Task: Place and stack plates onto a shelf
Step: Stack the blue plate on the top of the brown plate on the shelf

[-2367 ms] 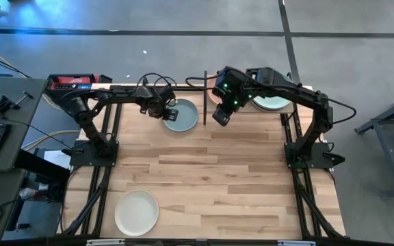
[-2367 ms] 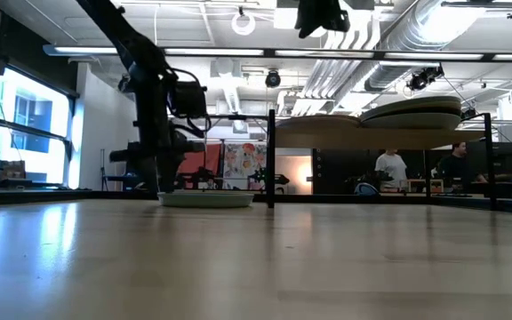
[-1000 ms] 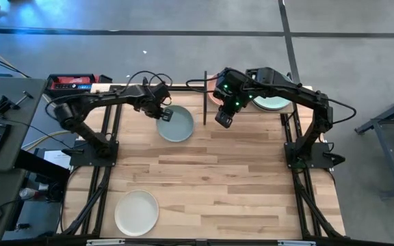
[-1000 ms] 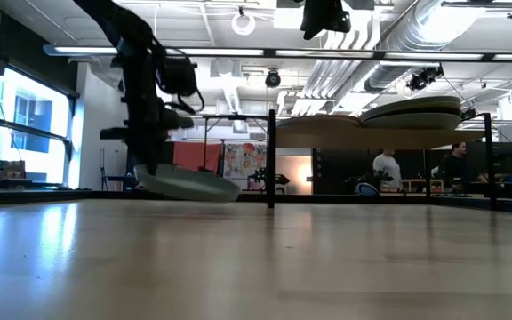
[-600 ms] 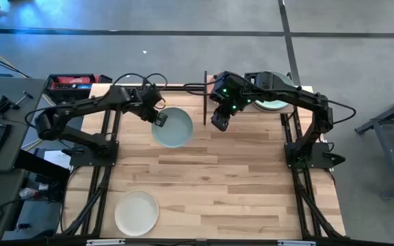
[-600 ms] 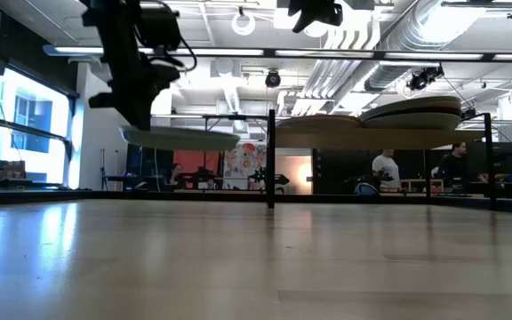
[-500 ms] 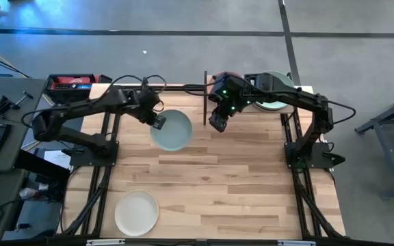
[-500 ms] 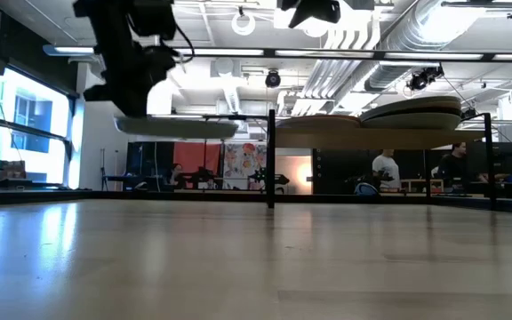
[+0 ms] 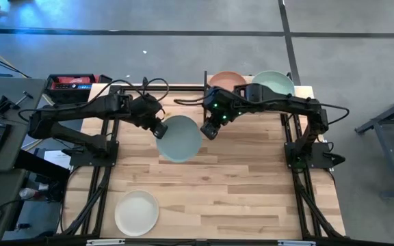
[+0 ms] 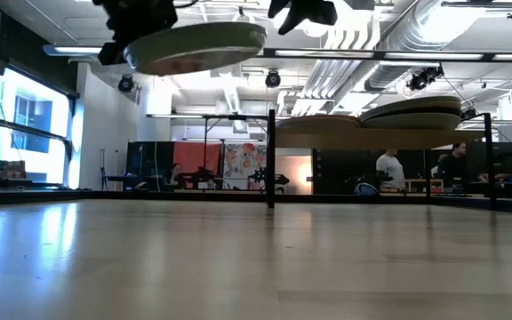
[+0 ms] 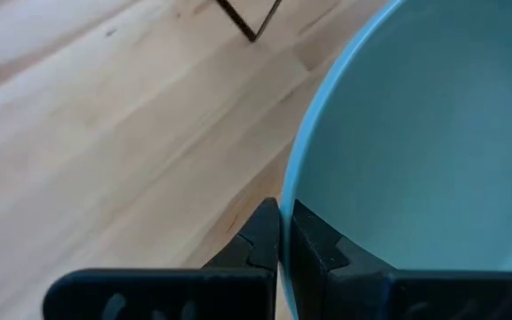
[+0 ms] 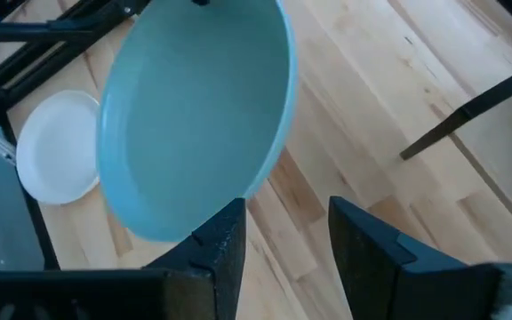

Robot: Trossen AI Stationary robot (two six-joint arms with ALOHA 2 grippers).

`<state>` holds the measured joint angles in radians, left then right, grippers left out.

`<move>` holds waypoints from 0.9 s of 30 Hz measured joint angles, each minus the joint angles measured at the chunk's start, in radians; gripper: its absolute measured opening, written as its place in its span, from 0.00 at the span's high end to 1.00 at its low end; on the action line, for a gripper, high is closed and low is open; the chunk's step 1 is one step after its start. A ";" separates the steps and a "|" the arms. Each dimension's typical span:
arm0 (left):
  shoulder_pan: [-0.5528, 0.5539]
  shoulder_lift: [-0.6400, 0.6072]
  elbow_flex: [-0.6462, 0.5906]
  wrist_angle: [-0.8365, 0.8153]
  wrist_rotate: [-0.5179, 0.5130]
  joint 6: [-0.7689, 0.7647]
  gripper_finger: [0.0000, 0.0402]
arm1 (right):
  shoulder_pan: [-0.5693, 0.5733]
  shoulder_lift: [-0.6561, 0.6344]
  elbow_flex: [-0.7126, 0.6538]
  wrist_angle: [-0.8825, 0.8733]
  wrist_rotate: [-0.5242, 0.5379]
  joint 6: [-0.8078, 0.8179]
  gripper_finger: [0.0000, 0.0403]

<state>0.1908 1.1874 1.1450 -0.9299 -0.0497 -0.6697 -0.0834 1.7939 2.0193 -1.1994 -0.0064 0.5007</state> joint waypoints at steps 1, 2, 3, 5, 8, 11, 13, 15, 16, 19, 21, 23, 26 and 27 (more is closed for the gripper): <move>-0.007 0.001 0.010 -0.004 -0.009 0.000 1.00 | 0.006 0.001 0.000 0.001 0.012 0.016 0.65; -0.015 0.000 0.021 -0.004 -0.015 0.000 1.00 | 0.013 0.002 0.000 0.000 0.023 0.027 0.65; -0.021 -0.001 0.028 0.001 -0.024 0.000 1.00 | 0.019 0.002 0.000 0.000 0.030 0.041 0.65; -0.030 -0.001 0.039 0.001 -0.040 -0.002 1.00 | 0.028 0.002 0.000 0.000 0.032 0.059 0.65; -0.041 0.000 0.050 0.000 -0.046 -0.009 1.00 | 0.041 0.002 0.000 0.000 0.053 0.078 0.65; -0.049 0.000 0.051 -0.001 -0.048 -0.009 1.00 | 0.050 0.002 0.000 0.000 0.063 0.094 0.65; -0.051 0.000 0.051 -0.001 -0.049 -0.010 1.00 | 0.052 0.002 0.000 0.001 0.063 0.110 0.65; -0.056 0.000 0.051 0.000 -0.055 -0.010 1.00 | 0.052 0.002 0.000 0.001 0.063 0.121 0.65; -0.057 0.000 0.051 0.002 -0.059 -0.011 1.00 | 0.052 0.002 0.000 0.001 0.063 0.130 0.65; -0.062 0.000 0.051 0.014 -0.068 -0.018 1.00 | 0.052 0.002 0.000 0.001 0.063 0.149 0.65; -0.062 0.000 0.051 0.018 -0.070 -0.018 1.00 | 0.052 0.002 0.000 0.001 0.063 0.154 0.65; -0.062 0.000 0.051 0.025 -0.081 -0.018 1.00 | 0.052 0.002 0.000 0.001 0.063 0.154 0.65; -0.062 0.000 0.050 0.047 -0.094 -0.018 1.00 | 0.052 0.002 0.000 0.008 0.065 0.154 0.65; -0.062 0.000 0.050 0.061 -0.095 -0.018 1.00 | 0.052 0.002 0.000 0.013 0.064 0.154 0.65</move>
<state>0.1287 1.1873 1.1954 -0.8685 -0.1445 -0.6873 -0.0319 1.7954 2.0193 -1.1866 0.0578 0.6552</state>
